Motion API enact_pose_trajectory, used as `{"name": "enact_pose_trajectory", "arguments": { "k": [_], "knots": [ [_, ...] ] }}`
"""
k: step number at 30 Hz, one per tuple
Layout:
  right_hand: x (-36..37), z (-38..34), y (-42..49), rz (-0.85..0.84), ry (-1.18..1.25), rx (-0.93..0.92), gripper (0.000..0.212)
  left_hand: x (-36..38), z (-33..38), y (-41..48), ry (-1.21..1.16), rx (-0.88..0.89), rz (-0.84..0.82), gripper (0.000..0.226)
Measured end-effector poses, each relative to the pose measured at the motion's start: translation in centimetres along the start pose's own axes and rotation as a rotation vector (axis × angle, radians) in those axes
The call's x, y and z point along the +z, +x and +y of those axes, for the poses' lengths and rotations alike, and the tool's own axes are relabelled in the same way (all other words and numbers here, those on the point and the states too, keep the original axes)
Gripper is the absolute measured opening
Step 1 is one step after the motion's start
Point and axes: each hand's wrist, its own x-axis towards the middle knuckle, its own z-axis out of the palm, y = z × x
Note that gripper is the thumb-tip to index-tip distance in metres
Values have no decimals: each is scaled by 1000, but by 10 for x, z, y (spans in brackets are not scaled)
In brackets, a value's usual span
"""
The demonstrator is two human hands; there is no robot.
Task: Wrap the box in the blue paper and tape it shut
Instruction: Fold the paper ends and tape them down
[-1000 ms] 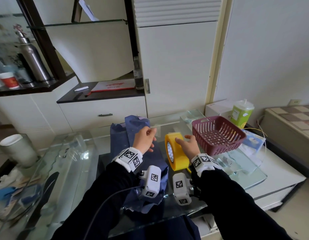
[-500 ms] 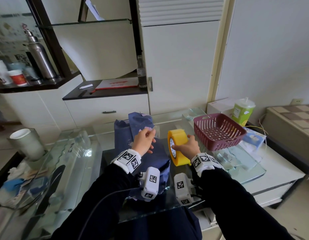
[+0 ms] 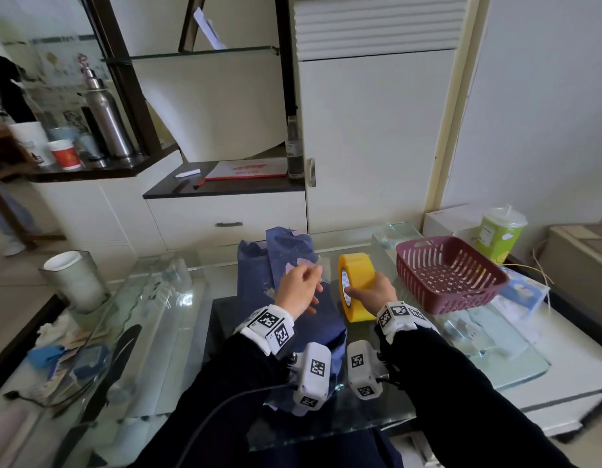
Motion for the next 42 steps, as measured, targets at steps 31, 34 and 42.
{"name": "enact_pose_trajectory", "arguments": {
  "k": [31,34,42],
  "knots": [
    [-6,-18,4,45,170,-264,96,-19,-8,7,-18,-11,38,30],
    [-10,-40,9,43,147,-335,87,-25,2,22,-3,31,42,28],
    [-3,-67,25,65,189,-451,51,-23,14,52,-23,82,14,30]
  ]
}}
